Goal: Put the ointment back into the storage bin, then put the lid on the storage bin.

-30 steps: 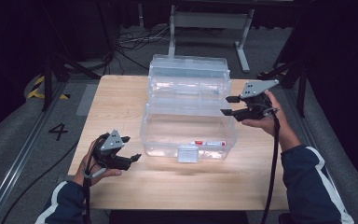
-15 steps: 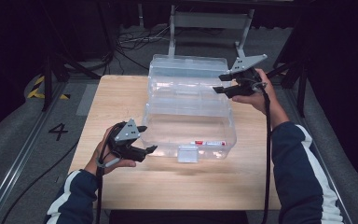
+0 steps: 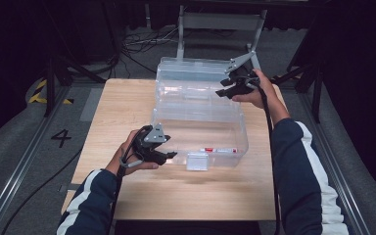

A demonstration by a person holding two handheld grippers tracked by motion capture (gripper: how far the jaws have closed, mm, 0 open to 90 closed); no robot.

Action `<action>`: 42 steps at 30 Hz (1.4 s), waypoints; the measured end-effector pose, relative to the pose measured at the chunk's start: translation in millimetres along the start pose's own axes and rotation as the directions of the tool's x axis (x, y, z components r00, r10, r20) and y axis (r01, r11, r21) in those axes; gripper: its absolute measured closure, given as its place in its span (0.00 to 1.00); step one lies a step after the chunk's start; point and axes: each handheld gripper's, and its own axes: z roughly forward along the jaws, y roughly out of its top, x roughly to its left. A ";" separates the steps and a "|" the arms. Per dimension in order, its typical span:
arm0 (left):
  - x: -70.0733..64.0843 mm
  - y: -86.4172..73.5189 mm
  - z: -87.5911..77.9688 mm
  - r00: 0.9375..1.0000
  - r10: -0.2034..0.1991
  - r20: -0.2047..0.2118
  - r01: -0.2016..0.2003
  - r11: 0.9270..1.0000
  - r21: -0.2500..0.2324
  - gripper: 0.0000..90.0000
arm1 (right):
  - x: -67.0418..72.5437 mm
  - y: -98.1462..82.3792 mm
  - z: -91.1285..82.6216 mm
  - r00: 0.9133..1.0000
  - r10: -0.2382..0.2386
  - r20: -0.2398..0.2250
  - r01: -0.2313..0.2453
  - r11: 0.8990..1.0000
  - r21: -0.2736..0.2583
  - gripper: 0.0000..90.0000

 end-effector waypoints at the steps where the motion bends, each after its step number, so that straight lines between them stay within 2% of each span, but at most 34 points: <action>1: 0.0 0.5 2.2 1.000 0.011 0.008 -0.011 1.000 0.008 0.47 | -0.3 0.2 2.2 1.000 -0.001 -0.009 0.002 1.000 0.010 0.64; 3: 0.1 1.5 5.0 1.000 0.019 0.013 -0.019 0.999 0.026 0.51 | -1.2 0.5 5.8 1.000 -0.007 -0.015 0.007 1.000 0.029 0.66; 5: 0.9 2.3 7.5 0.998 0.036 0.045 -0.037 0.999 0.032 0.55 | -1.5 0.6 7.6 1.000 -0.011 -0.022 0.011 0.999 0.036 0.66; 6: 0.9 2.3 7.5 0.998 0.036 0.045 -0.037 0.999 0.032 0.61 | -1.5 0.6 7.6 1.000 -0.011 -0.022 0.011 0.999 0.036 0.66; 8: 1.2 3.1 7.6 0.997 0.046 0.063 -0.049 0.998 0.044 0.63 | -0.9 1.7 7.1 0.999 -0.023 -0.040 0.025 0.999 0.028 0.76; 9: 0.6 3.4 9.1 0.995 0.062 0.072 -0.066 0.996 0.063 0.67 | -0.4 2.4 7.0 0.999 -0.030 -0.043 0.031 0.999 0.032 0.80; 10: -1.2 3.8 10.7 0.994 0.090 0.059 -0.095 0.991 0.099 0.74 | 0.4 3.3 6.8 0.998 -0.040 -0.049 0.041 0.999 0.031 0.82; 11: -2.7 3.9 11.9 0.993 0.108 0.044 -0.112 0.987 0.114 0.76 | 1.5 4.5 6.6 0.998 -0.048 -0.049 0.050 0.998 0.039 0.83; 12: -2.9 3.4 13.5 0.992 0.108 0.069 -0.115 0.987 0.115 0.83 | 2.3 6.5 6.8 0.997 -0.055 -0.048 0.058 0.997 0.053 0.85; 13: -2.9 3.4 13.5 0.992 0.108 0.069 -0.115 0.987 0.115 0.85 | 2.3 6.5 6.8 0.997 -0.055 -0.048 0.058 0.997 0.053 0.85; 14: -3.7 3.9 14.1 0.990 0.123 0.063 -0.130 0.984 0.122 0.85 | 2.1 7.1 7.0 0.997 -0.056 -0.056 0.060 0.997 0.056 0.85; 16: -2.6 4.5 14.0 0.990 0.122 0.072 -0.130 0.983 0.127 0.85 | 2.3 9.1 7.7 0.997 -0.057 -0.061 0.061 0.996 0.066 0.87; 19: -1.9 3.5 14.5 0.991 0.112 0.079 -0.120 0.986 0.113 0.86 | 2.1 11.5 8.4 0.996 -0.064 -0.066 0.069 0.994 0.079 0.88; 33: -1.5 2.3 14.1 0.992 0.100 0.077 -0.108 0.988 0.107 0.85 | 5.7 15.7 9.0 0.995 -0.085 -0.060 0.091 0.990 0.109 0.91; 35: -1.8 1.3 14.0 0.994 0.084 0.076 -0.091 0.991 0.100 0.85 | 6.0 16.6 9.0 0.994 -0.086 -0.061 0.093 0.989 0.113 0.91; 42: -1.5 0.6 14.0 0.994 0.074 0.080 -0.082 0.992 0.092 0.85 | 6.1 18.6 9.1 0.993 -0.099 -0.067 0.107 0.986 0.124 0.92</action>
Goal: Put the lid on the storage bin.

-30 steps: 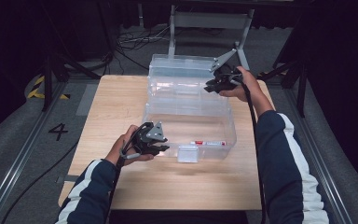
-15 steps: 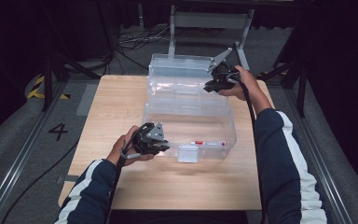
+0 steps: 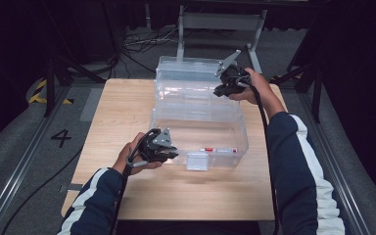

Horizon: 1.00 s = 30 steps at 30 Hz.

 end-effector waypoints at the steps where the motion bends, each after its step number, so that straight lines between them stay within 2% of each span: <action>1: 0.3 -0.1 0.2 1.000 0.001 0.002 -0.001 1.000 -0.004 0.85 | -0.1 -0.1 0.1 1.000 0.001 -0.001 -0.001 1.000 -0.001 0.92; 19: 0.5 -0.7 0.8 0.998 -0.064 0.003 0.064 0.998 -0.020 0.84 | 5.0 4.2 -3.9 0.999 -0.042 -0.022 0.042 0.999 0.016 0.96; 30: -0.3 -0.8 1.5 0.997 -0.082 0.002 0.082 0.996 -0.025 0.84 | 19.2 7.9 -11.8 0.996 -0.090 -0.013 0.090 0.996 0.025 0.98</action>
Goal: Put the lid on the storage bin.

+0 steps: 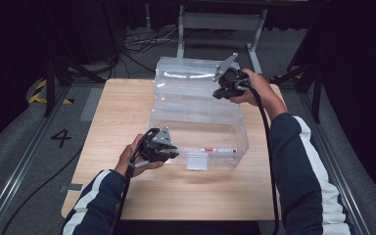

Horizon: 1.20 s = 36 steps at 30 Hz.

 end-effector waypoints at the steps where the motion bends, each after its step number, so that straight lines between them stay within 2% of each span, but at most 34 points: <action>1: 0.0 0.0 0.0 1.000 0.000 0.000 0.000 1.000 0.000 0.84 | 0.0 0.0 0.0 1.000 0.000 0.000 0.000 1.000 0.000 0.98; 19: 0.6 0.6 0.0 1.000 -0.003 0.007 0.003 1.000 0.006 0.83 | 19.2 -3.6 -10.5 1.000 -0.026 0.017 0.026 0.999 -0.031 0.98; 25: 0.3 0.5 0.2 1.000 -0.001 0.005 0.001 1.000 0.003 0.83 | 25.1 -4.9 -14.4 0.999 -0.040 0.006 0.040 0.999 -0.037 0.98; 29: -2.8 4.4 1.5 0.999 0.037 -0.027 -0.035 0.998 0.058 0.82 | 29.4 -5.7 -16.1 0.999 -0.042 0.012 0.042 0.998 -0.039 0.98; 36: -2.7 5.9 2.2 0.999 0.039 -0.024 -0.037 0.997 0.072 0.82 | 37.5 -4.8 -18.4 0.999 -0.047 0.019 0.048 0.998 -0.033 0.98</action>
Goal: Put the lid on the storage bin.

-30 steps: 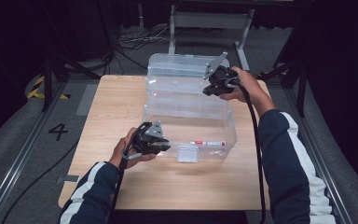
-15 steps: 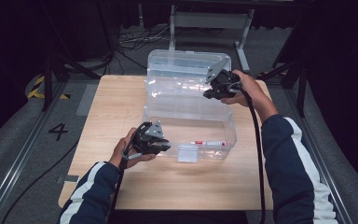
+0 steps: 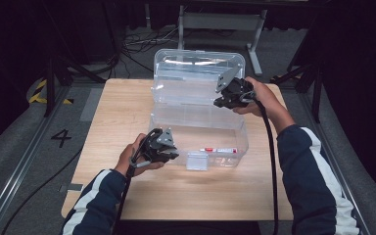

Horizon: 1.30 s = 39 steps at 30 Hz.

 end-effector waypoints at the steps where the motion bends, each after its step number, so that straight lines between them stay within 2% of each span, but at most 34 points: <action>1: 0.0 0.0 0.0 1.000 0.000 0.000 0.000 1.000 0.000 0.82 | 0.0 0.0 0.0 1.000 0.000 0.000 0.000 1.000 0.000 0.98; 10: -0.9 4.1 0.5 1.000 0.028 -0.008 -0.028 0.998 0.052 0.82 | 12.3 -3.6 -3.9 1.000 -0.007 0.001 0.007 1.000 -0.020 0.98; 13: -1.0 7.1 0.9 0.999 0.050 -0.007 -0.049 0.995 0.085 0.83 | 16.9 -5.9 -5.4 1.000 -0.001 0.007 0.001 1.000 -0.024 0.98; 16: 0.0 12.9 1.7 0.997 0.082 -0.001 -0.081 0.987 0.138 0.84 | 21.8 -8.8 -6.2 1.000 0.006 0.009 -0.006 0.999 -0.040 0.98; 23: 0.3 15.3 1.8 0.996 0.086 0.005 -0.086 0.983 0.164 0.84 | 30.3 -12.1 -7.6 1.000 0.002 0.007 -0.001 0.998 -0.055 0.98; 27: -0.3 14.3 1.9 0.996 0.085 0.002 -0.084 0.984 0.155 0.84 | 35.0 -17.3 -8.4 1.000 0.022 0.017 -0.021 0.997 -0.073 0.97; 34: -1.5 12.0 1.5 0.996 0.088 -0.008 -0.086 0.987 0.136 0.83 | 43.6 -20.7 -9.0 1.000 0.008 0.021 -0.006 0.996 -0.084 0.96; 39: -1.3 9.7 1.4 0.997 0.080 -0.010 -0.078 0.991 0.110 0.83 | 47.5 -26.7 -8.4 0.999 0.032 0.011 -0.030 0.992 -0.122 0.95</action>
